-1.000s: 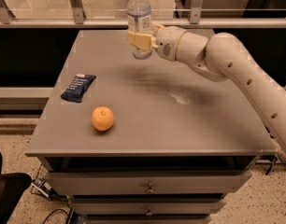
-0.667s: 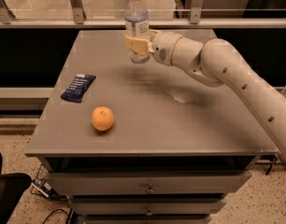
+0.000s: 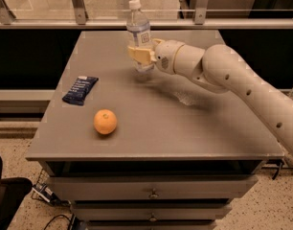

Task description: Place blue plastic bottle upright

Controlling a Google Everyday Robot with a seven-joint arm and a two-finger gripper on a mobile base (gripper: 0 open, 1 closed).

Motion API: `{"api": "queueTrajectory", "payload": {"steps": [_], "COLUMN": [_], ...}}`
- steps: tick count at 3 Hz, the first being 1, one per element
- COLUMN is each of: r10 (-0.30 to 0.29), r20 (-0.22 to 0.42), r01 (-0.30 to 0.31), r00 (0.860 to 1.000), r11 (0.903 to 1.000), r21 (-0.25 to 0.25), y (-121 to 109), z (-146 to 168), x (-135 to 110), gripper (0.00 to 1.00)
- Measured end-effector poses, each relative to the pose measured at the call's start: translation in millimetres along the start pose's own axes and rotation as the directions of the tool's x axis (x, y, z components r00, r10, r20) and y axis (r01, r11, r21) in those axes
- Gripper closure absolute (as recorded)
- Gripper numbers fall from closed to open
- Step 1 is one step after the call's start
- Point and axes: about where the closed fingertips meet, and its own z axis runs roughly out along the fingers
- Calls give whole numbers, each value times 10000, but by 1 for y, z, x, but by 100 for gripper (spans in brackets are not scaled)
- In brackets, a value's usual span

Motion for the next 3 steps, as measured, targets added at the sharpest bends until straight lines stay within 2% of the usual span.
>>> {"api": "queueTrajectory", "payload": {"steps": [1,2,3], "r10": [201,289,289], "r20": [-78,173,173], "r01": [-200,-296,-296], "r00": [9998,9994,9994], "r11": [9997,9986,9986], "r21": [154,429,429], "y": [0,-3,-3], "z": [-2,-8,-8], "x": [16,32,29], "gripper": [100,100,100]}}
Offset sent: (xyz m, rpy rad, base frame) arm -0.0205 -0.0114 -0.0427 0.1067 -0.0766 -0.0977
